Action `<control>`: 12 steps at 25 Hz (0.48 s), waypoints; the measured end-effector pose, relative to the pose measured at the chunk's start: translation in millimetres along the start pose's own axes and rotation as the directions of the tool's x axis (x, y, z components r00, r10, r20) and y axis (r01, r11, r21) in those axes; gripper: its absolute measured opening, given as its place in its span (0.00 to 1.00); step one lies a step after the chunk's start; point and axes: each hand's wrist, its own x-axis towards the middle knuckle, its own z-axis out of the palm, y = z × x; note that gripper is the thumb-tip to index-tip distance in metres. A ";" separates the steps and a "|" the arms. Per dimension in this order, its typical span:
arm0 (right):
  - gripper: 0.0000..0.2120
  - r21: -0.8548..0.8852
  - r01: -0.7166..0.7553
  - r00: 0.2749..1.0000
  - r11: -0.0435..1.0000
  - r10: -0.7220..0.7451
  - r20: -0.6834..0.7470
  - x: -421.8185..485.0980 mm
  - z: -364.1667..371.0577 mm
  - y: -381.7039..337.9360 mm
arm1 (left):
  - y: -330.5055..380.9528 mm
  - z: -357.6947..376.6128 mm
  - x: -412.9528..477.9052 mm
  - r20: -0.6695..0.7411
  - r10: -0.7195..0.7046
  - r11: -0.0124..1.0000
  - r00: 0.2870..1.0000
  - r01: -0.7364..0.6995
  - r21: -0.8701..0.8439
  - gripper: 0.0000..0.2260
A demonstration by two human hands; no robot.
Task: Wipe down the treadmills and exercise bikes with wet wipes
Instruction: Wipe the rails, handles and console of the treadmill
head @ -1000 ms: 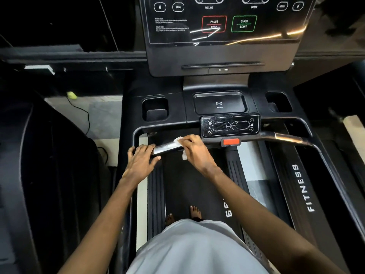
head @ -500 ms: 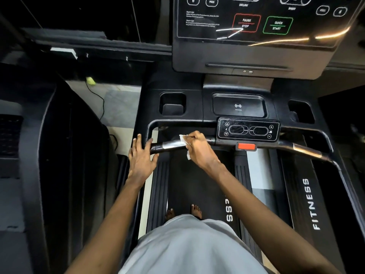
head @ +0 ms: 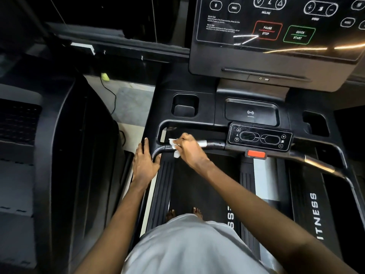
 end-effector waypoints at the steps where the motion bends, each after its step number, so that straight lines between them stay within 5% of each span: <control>1: 0.15 0.004 0.035 0.999 0.999 -0.035 0.028 5.0 8.1 -10.0 | -2.4 -0.7 -2.2 0.008 -0.013 1.000 1.000 0.013 -0.017 0.38; 5: 0.15 -0.042 0.189 0.980 0.981 -0.185 0.071 -1.2 13.8 -8.5 | -14.5 -0.1 -15.5 0.017 -0.069 0.995 0.998 0.070 -0.078 0.38; 12: 0.15 -0.036 0.231 0.972 0.972 -0.230 0.052 5.8 19.7 -15.5 | -14.7 3.0 -14.6 0.009 -0.061 0.996 0.998 0.062 -0.059 0.38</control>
